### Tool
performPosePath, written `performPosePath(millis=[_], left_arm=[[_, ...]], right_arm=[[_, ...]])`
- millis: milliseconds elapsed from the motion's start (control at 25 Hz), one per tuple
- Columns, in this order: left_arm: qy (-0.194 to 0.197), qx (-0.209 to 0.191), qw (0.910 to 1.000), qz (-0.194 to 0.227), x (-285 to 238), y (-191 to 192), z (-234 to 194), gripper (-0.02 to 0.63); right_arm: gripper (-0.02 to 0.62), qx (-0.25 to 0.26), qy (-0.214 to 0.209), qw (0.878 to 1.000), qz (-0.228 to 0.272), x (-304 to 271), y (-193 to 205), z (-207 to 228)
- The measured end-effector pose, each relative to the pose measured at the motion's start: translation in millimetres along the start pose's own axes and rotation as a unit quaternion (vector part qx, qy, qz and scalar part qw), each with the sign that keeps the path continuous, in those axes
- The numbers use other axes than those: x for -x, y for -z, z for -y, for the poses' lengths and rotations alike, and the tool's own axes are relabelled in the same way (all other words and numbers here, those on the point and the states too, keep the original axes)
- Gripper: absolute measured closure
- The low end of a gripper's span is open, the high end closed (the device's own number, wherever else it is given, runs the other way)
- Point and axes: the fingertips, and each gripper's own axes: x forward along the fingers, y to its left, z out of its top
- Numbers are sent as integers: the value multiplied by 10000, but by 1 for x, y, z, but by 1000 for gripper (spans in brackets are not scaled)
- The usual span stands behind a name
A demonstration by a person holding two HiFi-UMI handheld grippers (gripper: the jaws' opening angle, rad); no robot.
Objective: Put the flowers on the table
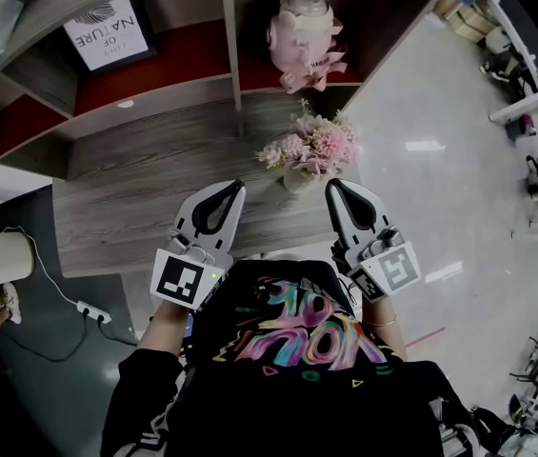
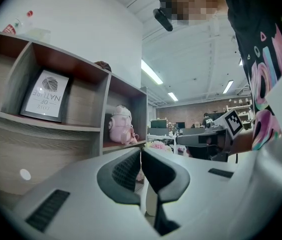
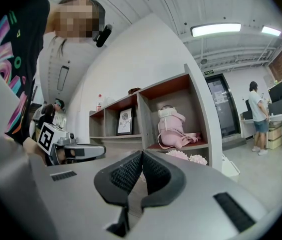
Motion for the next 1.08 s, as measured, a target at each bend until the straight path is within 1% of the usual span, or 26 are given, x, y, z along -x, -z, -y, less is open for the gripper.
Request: performPosePath(millis=[80, 240, 400, 560, 680, 760, 880, 920, 1080], left_arm=[[-7, -5, 10000, -53, 0, 1, 0, 580], [-60, 106, 9998, 161, -2, -5, -3, 581], [-49, 51, 10000, 17, -1, 2, -6, 583], [-79, 35, 9999, 51, -2, 0, -9, 583], [-55, 45, 9998, 161, -3, -1, -6, 583], [-6, 23, 9999, 103, -1, 2, -4, 583], [-57, 42, 9996, 274, -1, -7, -6, 583], [-50, 13, 9997, 248, -1, -7, -5, 583], [3, -139, 9998, -146, 4, 7, -4, 583]], right_arm=[[578, 7, 24, 10000, -15, 2, 1, 2], [578, 18, 43, 10000, -42, 5, 4, 6], [578, -25, 79, 10000, 6, 7, 4, 8], [578, -17, 70, 10000, 10, 7, 7, 9], [578, -13, 87, 10000, 30, 11, 7, 10], [578, -118, 106, 9998, 87, 12, 5, 9], [578, -242, 74, 9996, 149, 10, 2, 6], [578, -220, 79, 9997, 122, 10, 3, 7], [578, -29, 30, 10000, 34, 13, 8, 8]])
